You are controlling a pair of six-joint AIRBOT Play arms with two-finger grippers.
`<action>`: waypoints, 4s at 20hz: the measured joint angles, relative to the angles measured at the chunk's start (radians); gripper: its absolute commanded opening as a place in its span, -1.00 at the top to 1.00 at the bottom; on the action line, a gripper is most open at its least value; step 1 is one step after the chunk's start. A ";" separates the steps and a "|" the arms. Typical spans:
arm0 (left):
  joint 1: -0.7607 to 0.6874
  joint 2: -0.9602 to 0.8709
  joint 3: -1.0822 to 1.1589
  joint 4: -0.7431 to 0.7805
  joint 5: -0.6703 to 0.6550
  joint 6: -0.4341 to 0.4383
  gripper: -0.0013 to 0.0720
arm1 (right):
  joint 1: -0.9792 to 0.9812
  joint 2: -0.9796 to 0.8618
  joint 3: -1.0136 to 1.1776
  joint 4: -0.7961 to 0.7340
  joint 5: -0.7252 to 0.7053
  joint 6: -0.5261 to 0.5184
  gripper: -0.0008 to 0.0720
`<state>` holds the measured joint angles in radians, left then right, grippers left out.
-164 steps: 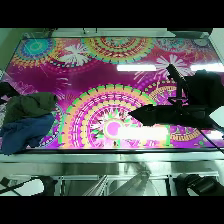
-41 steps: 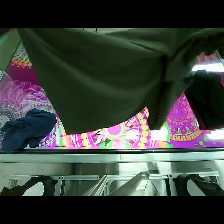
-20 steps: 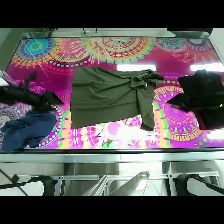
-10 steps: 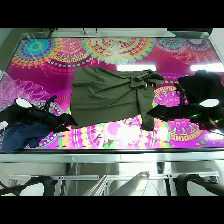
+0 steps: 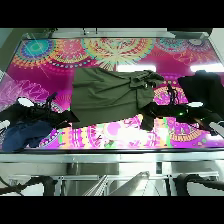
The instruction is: Fold the shirts.
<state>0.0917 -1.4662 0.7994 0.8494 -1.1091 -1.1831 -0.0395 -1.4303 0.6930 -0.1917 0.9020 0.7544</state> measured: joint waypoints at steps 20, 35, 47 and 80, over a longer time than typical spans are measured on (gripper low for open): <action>0.102 0.217 0.471 -0.306 -0.213 0.101 0.91 | -0.352 0.333 0.256 0.043 0.226 -0.074 0.93; 0.635 0.550 0.911 -0.798 -0.267 0.137 0.91 | -0.698 0.808 0.684 0.098 0.093 -0.076 0.93; 0.128 -0.177 0.723 -0.507 -0.065 0.288 0.92 | -0.198 -0.124 0.700 -0.025 -0.017 -0.098 0.93; 0.099 -0.727 1.210 -0.074 -0.040 0.136 0.08 | -0.261 -0.544 0.832 -0.333 -0.024 0.031 0.16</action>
<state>0.1905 -2.1933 2.0098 0.7757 -1.1488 -1.0473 -0.3000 -1.9739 1.5253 -0.5243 0.8780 0.7856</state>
